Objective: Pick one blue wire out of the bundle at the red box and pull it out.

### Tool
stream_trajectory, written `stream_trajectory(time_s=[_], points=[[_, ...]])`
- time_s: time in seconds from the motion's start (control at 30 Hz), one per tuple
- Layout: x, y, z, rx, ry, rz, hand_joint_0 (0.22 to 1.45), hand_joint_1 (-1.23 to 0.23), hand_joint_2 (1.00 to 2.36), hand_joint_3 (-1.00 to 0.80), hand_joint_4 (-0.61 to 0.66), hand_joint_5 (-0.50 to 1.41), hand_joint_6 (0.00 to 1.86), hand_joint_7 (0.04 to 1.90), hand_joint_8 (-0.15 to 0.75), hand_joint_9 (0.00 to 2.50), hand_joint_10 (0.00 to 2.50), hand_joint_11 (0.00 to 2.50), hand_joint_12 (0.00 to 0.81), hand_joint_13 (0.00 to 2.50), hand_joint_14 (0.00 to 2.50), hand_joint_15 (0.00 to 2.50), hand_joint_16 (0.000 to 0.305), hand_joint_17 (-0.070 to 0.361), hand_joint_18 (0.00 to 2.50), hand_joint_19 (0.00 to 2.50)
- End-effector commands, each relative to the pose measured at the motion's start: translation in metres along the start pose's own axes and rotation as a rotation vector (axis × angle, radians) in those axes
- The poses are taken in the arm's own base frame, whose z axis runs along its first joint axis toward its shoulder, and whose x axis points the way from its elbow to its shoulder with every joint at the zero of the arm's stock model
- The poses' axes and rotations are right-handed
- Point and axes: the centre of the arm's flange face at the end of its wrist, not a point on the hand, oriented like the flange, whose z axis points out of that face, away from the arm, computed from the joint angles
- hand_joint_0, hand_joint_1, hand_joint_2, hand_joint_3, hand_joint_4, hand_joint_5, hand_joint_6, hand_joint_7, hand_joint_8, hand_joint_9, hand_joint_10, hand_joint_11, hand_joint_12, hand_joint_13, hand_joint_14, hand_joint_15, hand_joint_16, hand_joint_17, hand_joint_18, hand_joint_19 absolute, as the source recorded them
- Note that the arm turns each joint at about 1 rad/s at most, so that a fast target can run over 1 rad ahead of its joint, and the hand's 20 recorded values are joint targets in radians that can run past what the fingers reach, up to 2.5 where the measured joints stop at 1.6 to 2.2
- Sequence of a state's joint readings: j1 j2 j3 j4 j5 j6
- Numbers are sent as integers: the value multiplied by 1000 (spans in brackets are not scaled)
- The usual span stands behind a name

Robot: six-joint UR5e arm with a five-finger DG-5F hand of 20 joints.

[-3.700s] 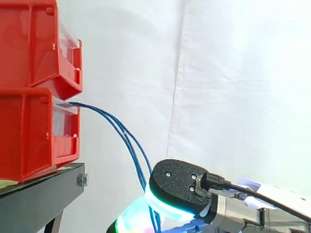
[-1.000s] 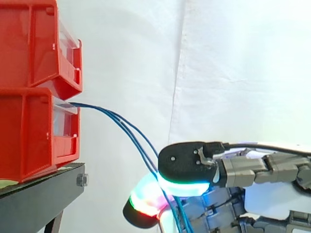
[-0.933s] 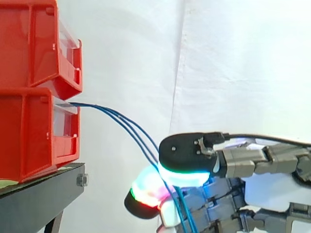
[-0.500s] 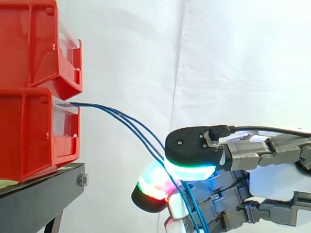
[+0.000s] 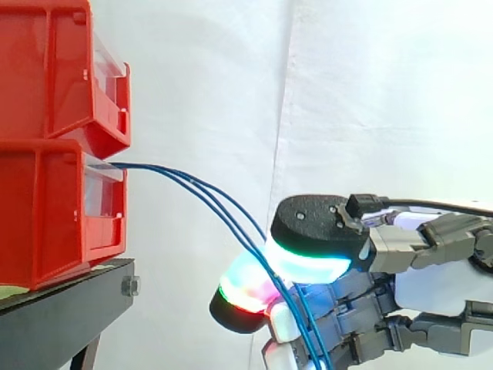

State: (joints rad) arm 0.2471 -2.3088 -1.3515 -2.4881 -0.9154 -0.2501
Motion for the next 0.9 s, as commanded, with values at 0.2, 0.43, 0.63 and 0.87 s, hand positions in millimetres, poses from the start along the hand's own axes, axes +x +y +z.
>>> stream_trajectory(time_s=[0.2,0.43,0.63,0.87], points=[[0,0,0,-2,-2,2,603,-565,1015,-304,218,-131,730,1087,357,1081,19,566,453,1064,19,502,59,132,842,604],[0,0,0,-2,-2,4,624,-746,1019,-186,263,-179,811,1001,361,1038,18,609,457,1043,18,498,59,133,837,586],[0,0,0,-2,-2,4,655,-788,1021,-169,240,-192,840,966,358,991,18,626,456,1038,18,501,59,134,845,575],[0,1,0,-3,-2,5,726,-769,1018,-74,303,-195,838,869,363,977,17,614,448,1039,18,494,59,132,841,596]])
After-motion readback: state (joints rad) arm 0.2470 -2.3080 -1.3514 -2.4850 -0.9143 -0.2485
